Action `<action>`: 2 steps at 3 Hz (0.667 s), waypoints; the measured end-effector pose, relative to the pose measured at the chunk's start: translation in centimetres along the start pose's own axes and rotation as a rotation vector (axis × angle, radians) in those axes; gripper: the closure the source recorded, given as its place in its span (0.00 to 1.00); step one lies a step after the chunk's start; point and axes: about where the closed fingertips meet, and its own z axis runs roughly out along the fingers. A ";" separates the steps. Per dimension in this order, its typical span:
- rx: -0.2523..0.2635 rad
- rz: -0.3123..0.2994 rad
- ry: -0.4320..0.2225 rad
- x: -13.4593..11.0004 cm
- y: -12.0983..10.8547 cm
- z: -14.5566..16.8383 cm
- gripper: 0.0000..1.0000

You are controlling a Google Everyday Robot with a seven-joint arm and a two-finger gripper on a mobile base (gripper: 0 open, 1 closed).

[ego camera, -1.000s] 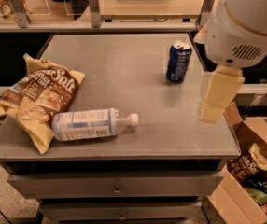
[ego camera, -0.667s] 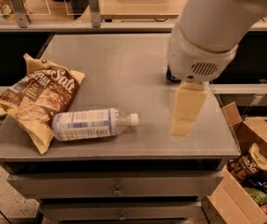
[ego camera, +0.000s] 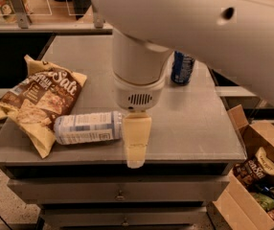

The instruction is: Pick blue plastic bottle

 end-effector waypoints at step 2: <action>-0.065 -0.043 -0.035 -4.7 -0.8 3.4 0.00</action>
Offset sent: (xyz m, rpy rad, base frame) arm 0.0091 0.0772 -0.0426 0.0670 0.1265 0.0744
